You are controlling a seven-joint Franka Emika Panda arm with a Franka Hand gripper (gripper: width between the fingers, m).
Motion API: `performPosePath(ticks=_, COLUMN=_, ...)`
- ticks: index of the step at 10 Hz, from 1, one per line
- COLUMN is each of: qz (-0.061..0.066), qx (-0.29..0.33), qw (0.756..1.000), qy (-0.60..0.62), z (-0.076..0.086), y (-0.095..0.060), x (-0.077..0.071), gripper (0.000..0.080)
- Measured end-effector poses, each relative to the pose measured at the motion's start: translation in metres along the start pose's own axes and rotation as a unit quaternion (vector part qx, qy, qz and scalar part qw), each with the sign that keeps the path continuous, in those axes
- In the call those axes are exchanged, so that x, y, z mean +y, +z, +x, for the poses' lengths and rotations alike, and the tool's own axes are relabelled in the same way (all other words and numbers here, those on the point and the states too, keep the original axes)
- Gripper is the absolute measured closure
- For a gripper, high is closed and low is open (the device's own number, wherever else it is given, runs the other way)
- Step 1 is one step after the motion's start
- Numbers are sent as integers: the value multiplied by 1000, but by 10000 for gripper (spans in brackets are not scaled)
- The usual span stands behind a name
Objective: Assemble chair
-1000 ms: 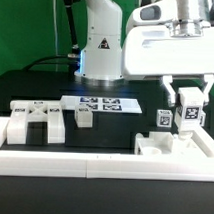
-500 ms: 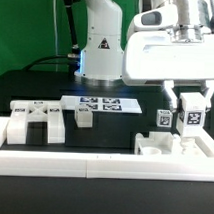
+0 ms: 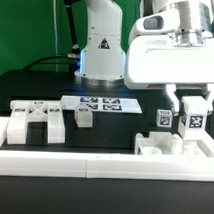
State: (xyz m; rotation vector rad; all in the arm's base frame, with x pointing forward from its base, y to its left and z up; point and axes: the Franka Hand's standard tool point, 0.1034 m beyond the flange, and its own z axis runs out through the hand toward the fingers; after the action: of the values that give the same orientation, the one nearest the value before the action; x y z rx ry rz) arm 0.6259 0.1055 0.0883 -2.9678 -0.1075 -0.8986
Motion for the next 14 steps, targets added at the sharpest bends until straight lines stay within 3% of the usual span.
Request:
performPosePath(ticks=6, qz=1, qx=2, qw=1000, qy=-2, z=1, y=2, x=-3, gripper=509)
performPosePath(ticks=14, qz=-3, qx=20, qw=1000, qy=-7, z=-14, y=10, x=-6, gripper=509)
